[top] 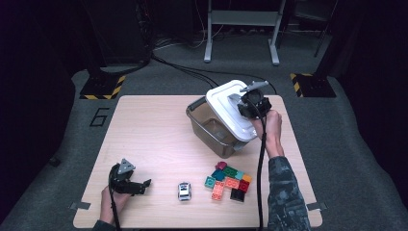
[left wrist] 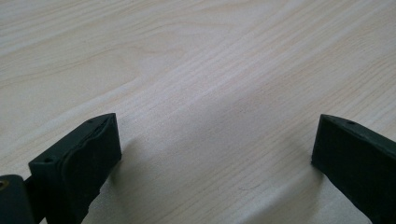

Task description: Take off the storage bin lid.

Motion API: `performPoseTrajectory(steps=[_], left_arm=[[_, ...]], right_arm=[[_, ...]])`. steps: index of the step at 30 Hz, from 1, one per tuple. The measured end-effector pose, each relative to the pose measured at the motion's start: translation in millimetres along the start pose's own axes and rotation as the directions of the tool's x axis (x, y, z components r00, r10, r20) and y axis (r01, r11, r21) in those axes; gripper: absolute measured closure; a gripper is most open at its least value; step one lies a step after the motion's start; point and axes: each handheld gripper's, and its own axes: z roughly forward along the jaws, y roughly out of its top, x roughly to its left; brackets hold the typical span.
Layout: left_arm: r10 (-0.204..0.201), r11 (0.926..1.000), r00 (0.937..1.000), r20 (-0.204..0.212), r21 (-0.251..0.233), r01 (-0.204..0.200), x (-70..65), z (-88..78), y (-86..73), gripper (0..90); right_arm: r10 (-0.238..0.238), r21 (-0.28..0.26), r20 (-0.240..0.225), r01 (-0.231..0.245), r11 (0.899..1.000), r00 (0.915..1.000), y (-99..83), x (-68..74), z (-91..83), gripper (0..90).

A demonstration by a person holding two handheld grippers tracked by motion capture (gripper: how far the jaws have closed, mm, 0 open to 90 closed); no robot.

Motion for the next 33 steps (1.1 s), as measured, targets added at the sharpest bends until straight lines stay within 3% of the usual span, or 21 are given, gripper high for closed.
performPoseTrajectory(steps=[8,16,25,33], left_arm=[[-0.001,1.0,1.0,0.004,0.005,0.001,0.1,-0.4,0.1,1.2],[0.003,1.0,1.0,0.004,0.007,-0.003,0.3,-0.5,0.2,1.2],[0.0,1.0,1.0,0.004,0.006,0.0,0.2,-0.4,0.2,1.2],[0.006,0.9999,1.0,0.004,0.009,-0.006,0.4,-0.6,0.2,1.2]], right_arm=[[0.052,-0.01,0.037,-0.051,0.999,0.998,-8.5,-16.1,-8.4,67.1],[0.118,-0.007,0.087,-0.117,0.993,0.9892,-21.4,-36.3,-15.5,67.1],[0.183,-0.019,0.151,-0.182,0.983,0.9716,-39.0,-58.0,-25.6,67.0],[0.272,-0.017,0.196,-0.274,0.962,0.9421,-57.1,-72.2,-24.5,67.0]])
